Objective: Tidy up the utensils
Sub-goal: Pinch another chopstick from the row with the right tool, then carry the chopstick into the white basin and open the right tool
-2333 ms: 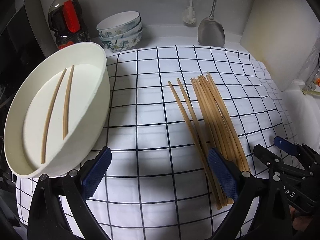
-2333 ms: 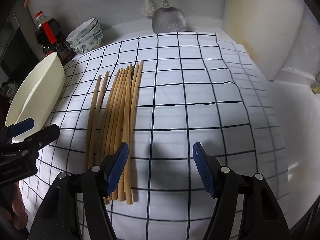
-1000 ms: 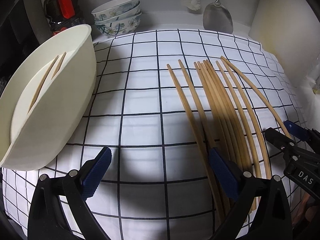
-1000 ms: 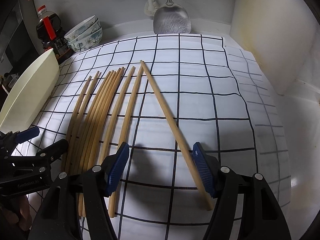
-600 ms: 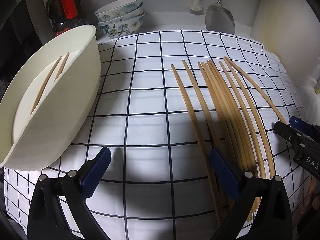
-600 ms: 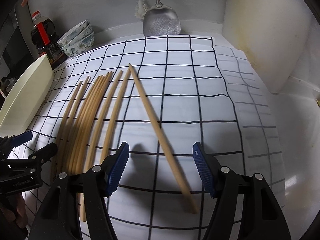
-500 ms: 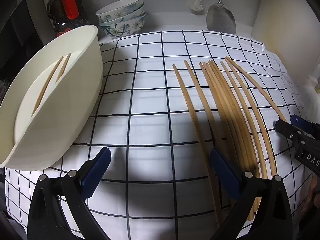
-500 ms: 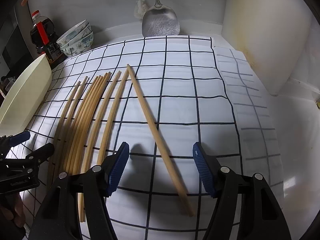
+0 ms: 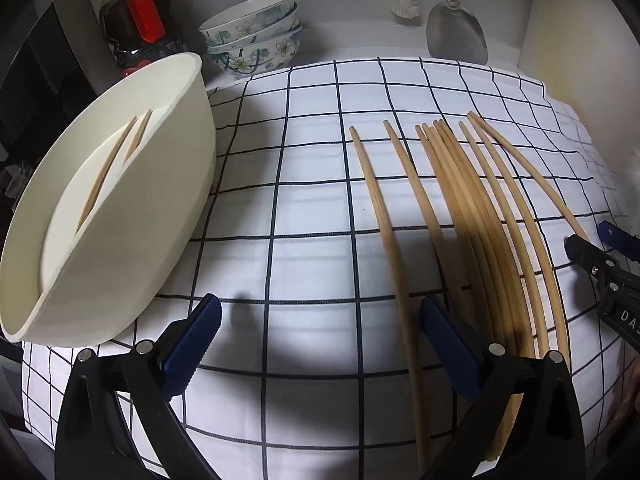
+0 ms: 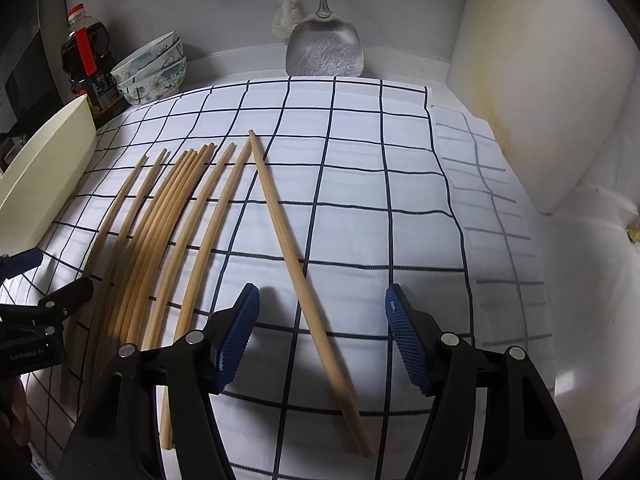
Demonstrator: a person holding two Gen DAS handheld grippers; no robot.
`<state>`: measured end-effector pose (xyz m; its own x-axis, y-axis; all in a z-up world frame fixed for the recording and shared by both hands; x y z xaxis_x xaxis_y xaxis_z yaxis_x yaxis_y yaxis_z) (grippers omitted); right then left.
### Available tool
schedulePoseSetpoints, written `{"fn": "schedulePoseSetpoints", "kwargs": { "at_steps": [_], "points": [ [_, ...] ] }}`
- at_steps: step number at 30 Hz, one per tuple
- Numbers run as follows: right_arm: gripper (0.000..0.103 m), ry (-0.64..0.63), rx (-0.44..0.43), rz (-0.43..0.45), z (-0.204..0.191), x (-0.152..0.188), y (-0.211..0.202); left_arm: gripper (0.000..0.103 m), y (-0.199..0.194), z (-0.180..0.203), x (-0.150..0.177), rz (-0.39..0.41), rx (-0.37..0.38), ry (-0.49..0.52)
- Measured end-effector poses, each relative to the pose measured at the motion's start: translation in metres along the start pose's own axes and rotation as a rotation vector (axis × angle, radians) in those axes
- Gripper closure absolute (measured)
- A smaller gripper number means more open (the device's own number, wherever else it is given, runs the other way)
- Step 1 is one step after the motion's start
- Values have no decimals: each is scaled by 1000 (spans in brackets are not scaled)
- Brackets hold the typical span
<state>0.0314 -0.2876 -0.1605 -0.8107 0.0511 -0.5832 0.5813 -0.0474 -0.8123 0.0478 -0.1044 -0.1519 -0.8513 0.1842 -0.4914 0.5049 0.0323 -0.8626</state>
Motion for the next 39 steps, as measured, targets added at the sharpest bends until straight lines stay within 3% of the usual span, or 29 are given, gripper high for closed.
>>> {"fn": "schedulePoseSetpoints", "kwargs": {
  "at_steps": [4, 9, 12, 13, 14, 17, 20, 32, 39],
  "points": [
    [41, -15, -4, 10, -1, -3, 3, 7, 2, 3, -3, 14, 5, -6],
    [56, -39, -14, 18, -7, -7, 5, 24, 1, 6, -4, 18, 56, -16],
    [65, -49, -21, 16, -12, -8, 5, 41, -2, 13, -6, 23, 85, 7],
    [67, -54, -22, 15, -13, -8, 5, 52, -3, 16, -6, 25, 97, 16],
    [73, -59, -25, 14, -15, -8, 5, 62, -5, 19, -6, 24, 112, 28],
    [93, -66, -20, 9, -18, -8, 4, 79, -7, 28, -6, 21, 131, 60],
    [97, -31, -49, -8, -13, -9, 4, 94, -9, 32, -7, 11, 136, 78],
    [97, 103, -143, -37, -14, 0, -25, 96, -29, 19, -11, -9, 198, 100],
    [97, 158, -182, -17, -29, -1, -57, 96, -70, -13, -24, 54, 226, 95]
  ]
}}
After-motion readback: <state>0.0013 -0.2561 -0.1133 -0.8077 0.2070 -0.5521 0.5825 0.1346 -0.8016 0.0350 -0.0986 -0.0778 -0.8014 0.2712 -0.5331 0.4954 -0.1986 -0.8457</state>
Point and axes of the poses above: each gripper's, at about its wrist camera, not at the fingertips, and y roughly the way its jaws point, z to its right, x to its underside, the point moved 1 cm from there along y, roughly the way its jaws point, and after that the axes turned 2 degrees about y, right-handed, at the moved point
